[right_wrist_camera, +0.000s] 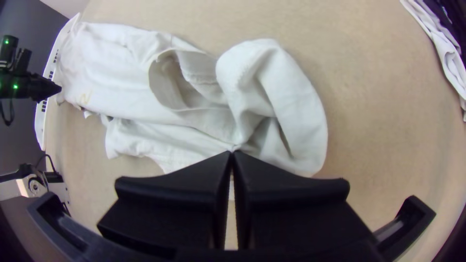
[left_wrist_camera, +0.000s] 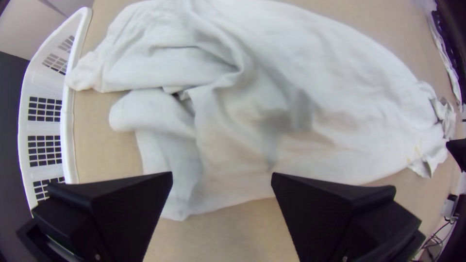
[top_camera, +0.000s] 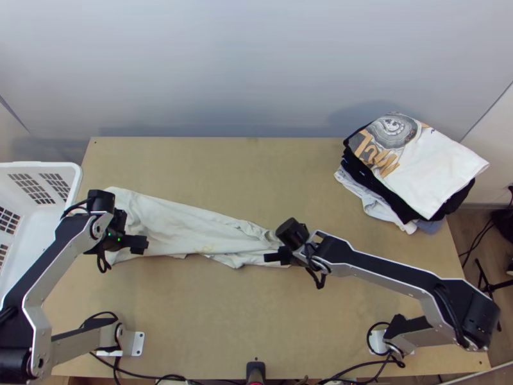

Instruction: Fold the t-shirt

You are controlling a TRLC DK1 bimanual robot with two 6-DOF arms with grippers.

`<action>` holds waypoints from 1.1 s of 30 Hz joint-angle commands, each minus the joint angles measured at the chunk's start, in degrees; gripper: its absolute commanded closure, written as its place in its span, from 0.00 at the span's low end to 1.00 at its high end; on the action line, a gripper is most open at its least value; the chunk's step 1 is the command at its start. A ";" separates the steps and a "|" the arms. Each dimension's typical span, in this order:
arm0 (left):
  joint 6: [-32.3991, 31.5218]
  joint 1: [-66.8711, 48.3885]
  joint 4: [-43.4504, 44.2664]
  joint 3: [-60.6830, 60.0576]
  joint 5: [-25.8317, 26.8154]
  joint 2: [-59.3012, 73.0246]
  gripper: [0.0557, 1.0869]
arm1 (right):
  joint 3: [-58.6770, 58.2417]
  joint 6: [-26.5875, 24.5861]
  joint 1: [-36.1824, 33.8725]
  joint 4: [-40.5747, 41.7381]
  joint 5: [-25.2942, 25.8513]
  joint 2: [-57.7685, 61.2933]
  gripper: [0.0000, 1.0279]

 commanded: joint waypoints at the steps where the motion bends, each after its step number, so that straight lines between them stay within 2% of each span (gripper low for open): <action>1: 2.41 1.18 4.56 -2.00 -0.15 2.98 0.05 | -0.99 -1.28 -0.66 0.76 0.87 -3.29 0.97; 2: 2.05 1.09 5.44 -2.27 -0.33 3.06 0.06 | -1.08 -1.46 -0.66 0.76 0.87 -3.82 0.97; 3: 1.97 1.00 6.76 -2.53 -0.41 3.33 0.15 | -1.16 -1.54 -0.66 0.76 0.95 -4.35 0.97; 4: 1.79 0.91 7.99 -2.71 -0.59 3.59 0.34 | -1.16 -1.81 -0.66 0.85 0.95 -4.88 0.97; 6: 0.91 0.74 11.51 -2.71 -1.21 3.86 0.89 | -1.52 -2.42 -0.92 0.85 0.95 -6.28 0.97; 7: 0.12 0.91 13.09 -2.27 -1.29 4.30 0.95 | -1.78 -2.60 -1.10 0.85 0.95 -7.16 0.97; 12: -6.12 1.88 12.91 6.00 -0.85 6.67 0.97 | -2.22 -4.09 -3.38 0.76 0.95 -11.64 0.97; 18: -17.72 3.90 9.75 26.65 -0.50 12.38 0.97 | -0.11 -9.37 -8.04 4.63 0.95 -14.10 0.97; 22: -22.47 3.29 3.86 40.80 -0.15 16.07 0.97 | 2.61 -11.48 -10.50 7.09 0.87 -15.25 0.97; 26: -23.00 1.62 -1.85 44.93 1.08 16.86 0.97 | 3.32 -11.65 -10.77 4.28 0.43 -16.83 0.97; 31: -18.95 -1.28 -12.66 38.16 1.34 15.37 0.97 | 2.18 -10.42 -9.89 -4.33 -0.54 -17.71 0.97; 33: -16.23 -1.81 -17.15 35.00 4.77 12.91 0.97 | 1.47 -10.24 -9.97 -4.95 -0.63 -18.67 0.97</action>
